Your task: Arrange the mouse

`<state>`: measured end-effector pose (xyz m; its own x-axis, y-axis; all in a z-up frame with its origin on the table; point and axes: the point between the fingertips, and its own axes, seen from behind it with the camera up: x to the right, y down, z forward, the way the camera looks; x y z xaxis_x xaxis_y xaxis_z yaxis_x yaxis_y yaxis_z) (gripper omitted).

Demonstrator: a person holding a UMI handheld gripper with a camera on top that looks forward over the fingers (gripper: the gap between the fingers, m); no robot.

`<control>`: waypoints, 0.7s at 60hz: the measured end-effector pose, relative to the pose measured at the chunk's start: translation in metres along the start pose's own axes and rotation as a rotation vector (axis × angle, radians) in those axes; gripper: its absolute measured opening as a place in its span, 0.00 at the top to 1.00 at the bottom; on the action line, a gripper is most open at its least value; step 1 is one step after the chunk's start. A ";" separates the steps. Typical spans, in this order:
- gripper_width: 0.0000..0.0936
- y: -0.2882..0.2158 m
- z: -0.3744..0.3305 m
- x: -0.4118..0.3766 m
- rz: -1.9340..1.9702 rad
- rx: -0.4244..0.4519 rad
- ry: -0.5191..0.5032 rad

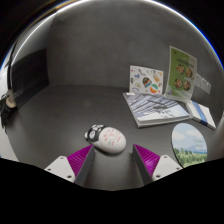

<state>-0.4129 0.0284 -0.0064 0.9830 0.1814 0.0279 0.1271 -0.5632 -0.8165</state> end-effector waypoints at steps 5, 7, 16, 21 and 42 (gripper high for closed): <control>0.12 -0.014 0.021 -0.003 0.030 -0.018 -0.014; 0.13 -0.020 0.030 -0.004 0.039 -0.020 -0.017; 0.18 -0.040 0.060 0.001 0.069 -0.046 0.014; 0.39 -0.043 0.066 0.002 0.093 -0.037 0.058; 0.54 -0.130 -0.006 0.010 0.075 0.134 0.129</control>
<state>-0.4185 0.0988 0.1031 0.9990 0.0331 0.0304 0.0422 -0.4574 -0.8883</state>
